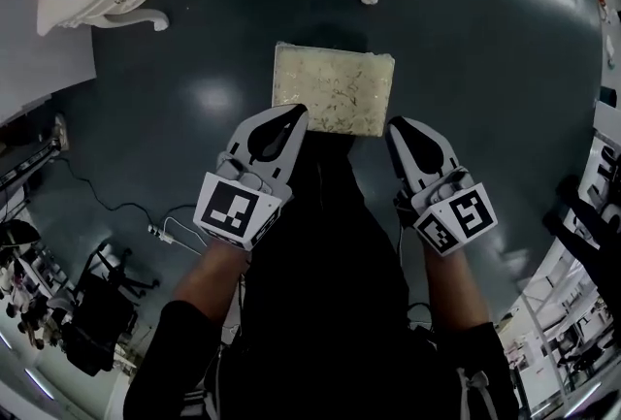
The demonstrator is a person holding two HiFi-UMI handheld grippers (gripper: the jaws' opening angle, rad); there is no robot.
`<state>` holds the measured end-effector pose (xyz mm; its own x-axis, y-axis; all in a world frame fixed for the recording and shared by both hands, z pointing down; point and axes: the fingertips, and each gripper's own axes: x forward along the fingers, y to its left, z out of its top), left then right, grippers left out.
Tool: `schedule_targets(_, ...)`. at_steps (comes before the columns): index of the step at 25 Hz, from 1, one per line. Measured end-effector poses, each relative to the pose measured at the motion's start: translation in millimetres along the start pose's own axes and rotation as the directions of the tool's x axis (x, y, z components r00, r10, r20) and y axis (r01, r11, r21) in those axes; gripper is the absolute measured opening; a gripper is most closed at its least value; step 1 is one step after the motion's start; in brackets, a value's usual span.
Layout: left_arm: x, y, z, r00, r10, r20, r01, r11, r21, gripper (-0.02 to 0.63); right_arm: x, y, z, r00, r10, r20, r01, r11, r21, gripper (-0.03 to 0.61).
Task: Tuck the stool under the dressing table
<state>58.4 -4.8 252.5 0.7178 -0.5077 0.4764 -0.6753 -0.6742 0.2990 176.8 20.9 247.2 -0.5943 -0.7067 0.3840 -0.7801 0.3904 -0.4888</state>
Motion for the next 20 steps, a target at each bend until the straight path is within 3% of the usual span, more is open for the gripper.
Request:
schedule_targets(10,39.8,59.8,-96.7,0.998,-0.009,-0.06,0.005,0.997,-0.075,0.006,74.2,-37.4,-84.7,0.997,-0.002,-0.073,0.005,0.999,0.042,0.023)
schedule_targets(20,74.5,91.4,-181.0,0.994,0.012,-0.112,-0.019,0.998,-0.065,0.006,109.7,-69.7,-171.0,0.991,-0.012,-0.133,0.02,0.998,0.063,0.023)
